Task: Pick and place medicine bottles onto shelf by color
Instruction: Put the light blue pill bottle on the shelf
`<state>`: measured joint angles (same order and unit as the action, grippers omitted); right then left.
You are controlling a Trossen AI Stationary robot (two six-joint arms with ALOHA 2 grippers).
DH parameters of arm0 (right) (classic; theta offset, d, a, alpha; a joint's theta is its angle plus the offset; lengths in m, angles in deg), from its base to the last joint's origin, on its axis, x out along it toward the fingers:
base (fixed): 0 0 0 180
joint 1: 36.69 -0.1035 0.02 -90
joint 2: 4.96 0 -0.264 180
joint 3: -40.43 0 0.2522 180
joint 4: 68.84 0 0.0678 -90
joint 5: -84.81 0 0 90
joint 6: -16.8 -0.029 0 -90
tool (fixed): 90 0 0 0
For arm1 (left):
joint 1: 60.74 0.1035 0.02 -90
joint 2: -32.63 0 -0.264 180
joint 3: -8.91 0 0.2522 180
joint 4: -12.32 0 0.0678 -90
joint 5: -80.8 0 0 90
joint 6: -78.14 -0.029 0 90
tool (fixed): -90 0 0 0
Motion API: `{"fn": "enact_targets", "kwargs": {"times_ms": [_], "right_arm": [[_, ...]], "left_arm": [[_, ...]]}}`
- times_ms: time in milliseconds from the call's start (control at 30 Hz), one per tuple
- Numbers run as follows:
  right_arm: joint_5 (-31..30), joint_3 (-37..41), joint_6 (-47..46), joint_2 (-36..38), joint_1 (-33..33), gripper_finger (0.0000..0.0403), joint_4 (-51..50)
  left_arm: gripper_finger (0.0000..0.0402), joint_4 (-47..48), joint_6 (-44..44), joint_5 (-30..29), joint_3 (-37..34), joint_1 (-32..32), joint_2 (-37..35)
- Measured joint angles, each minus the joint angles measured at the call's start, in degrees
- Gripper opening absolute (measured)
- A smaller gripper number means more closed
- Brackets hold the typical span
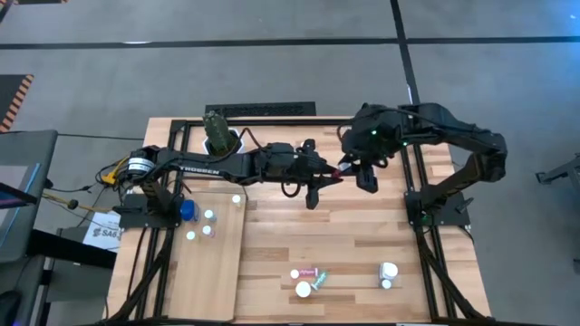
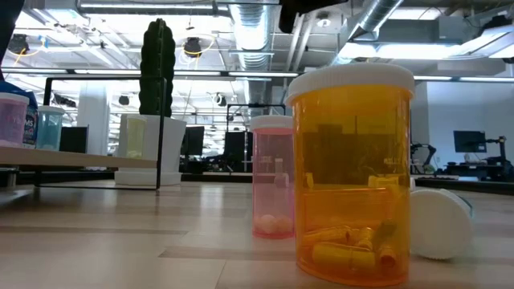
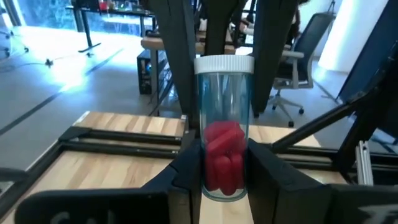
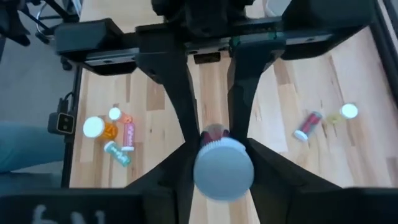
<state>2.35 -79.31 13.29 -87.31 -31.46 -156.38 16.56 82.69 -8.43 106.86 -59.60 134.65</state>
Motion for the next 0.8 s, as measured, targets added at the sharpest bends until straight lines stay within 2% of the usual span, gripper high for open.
{"fn": "enact_targets", "kwargs": {"times_ms": [333,633,800], "right_arm": [[-0.1,-6.8,2.1,0.0,0.3,0.0244,-1.3],[-0.1,-17.6,2.8,0.8,0.4,0.0249,-2.0],[-0.1,-18.6,3.5,2.7,-0.7,0.0249,3.3]], "left_arm": [[0.0069,-4.8,1.3,0.4,-0.1,0.0,0.0],[0.0070,-18.6,0.0,-0.2,-0.1,0.0,0.0],[0.0071,-28.3,-2.7,0.2,-0.1,0.1,0.0]]}}
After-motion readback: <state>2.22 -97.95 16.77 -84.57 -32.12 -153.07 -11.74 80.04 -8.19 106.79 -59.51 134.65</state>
